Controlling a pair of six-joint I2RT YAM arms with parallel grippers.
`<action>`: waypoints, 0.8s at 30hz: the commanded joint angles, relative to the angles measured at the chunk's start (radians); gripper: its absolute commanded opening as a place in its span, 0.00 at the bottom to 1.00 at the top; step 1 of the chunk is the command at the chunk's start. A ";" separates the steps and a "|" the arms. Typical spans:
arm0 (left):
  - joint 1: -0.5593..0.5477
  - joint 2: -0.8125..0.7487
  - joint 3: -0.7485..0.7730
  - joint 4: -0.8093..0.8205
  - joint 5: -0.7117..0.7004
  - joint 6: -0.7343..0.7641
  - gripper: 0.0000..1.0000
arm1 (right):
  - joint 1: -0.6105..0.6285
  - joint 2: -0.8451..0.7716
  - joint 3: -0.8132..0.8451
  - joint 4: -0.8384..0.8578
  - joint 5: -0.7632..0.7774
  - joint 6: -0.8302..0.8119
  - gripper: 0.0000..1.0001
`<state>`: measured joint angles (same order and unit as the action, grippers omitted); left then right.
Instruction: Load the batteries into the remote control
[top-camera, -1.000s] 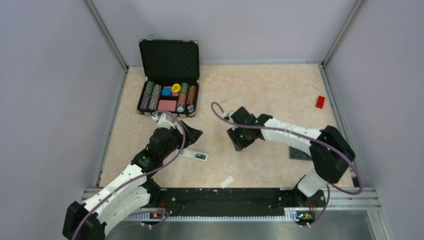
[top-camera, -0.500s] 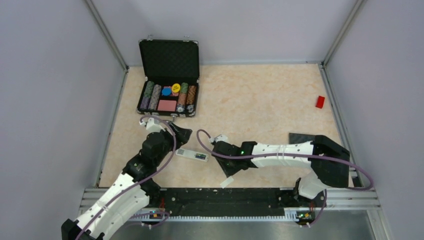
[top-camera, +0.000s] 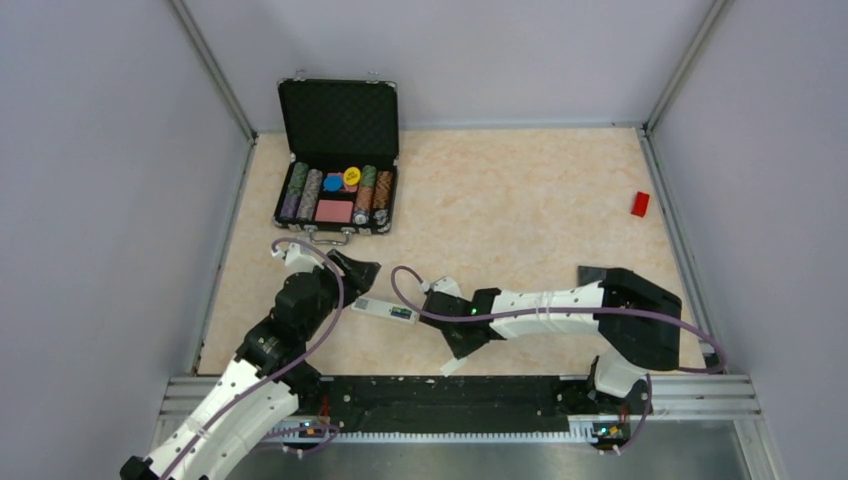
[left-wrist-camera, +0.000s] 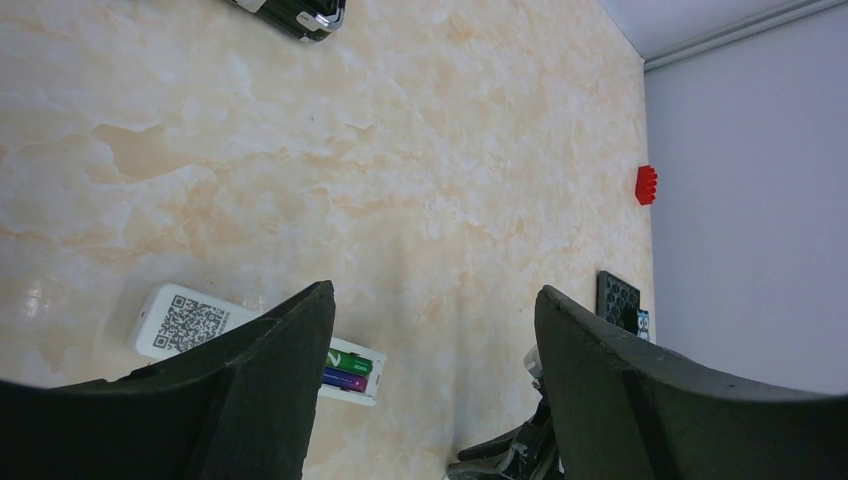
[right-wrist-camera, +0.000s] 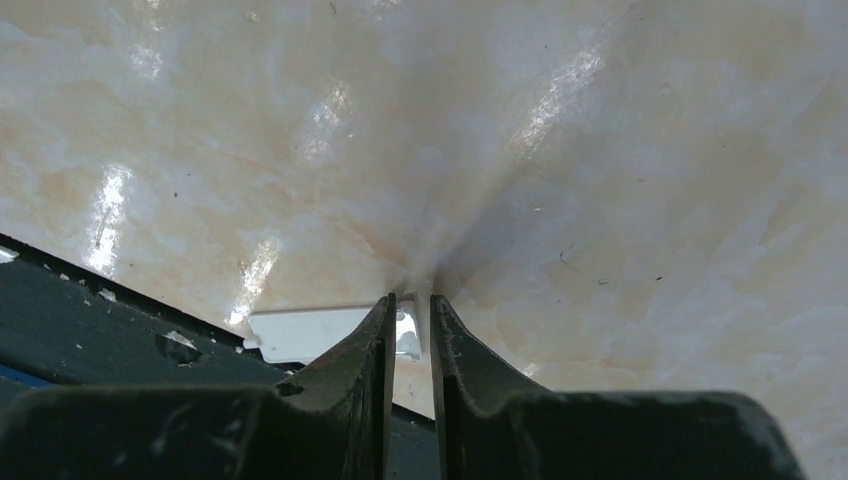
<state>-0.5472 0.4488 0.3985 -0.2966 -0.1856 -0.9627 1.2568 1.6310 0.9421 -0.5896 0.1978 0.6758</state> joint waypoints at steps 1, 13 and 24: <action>0.005 -0.004 -0.012 0.013 0.012 -0.004 0.77 | 0.013 0.013 -0.015 -0.003 0.006 0.038 0.18; 0.006 -0.012 -0.030 0.027 0.016 -0.021 0.77 | 0.031 0.011 -0.024 -0.038 -0.008 0.033 0.18; 0.004 -0.020 -0.033 0.021 0.012 -0.027 0.77 | 0.035 0.002 -0.037 -0.059 -0.027 0.041 0.12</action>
<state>-0.5472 0.4404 0.3698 -0.3012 -0.1730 -0.9825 1.2747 1.6337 0.9356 -0.6102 0.1787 0.7040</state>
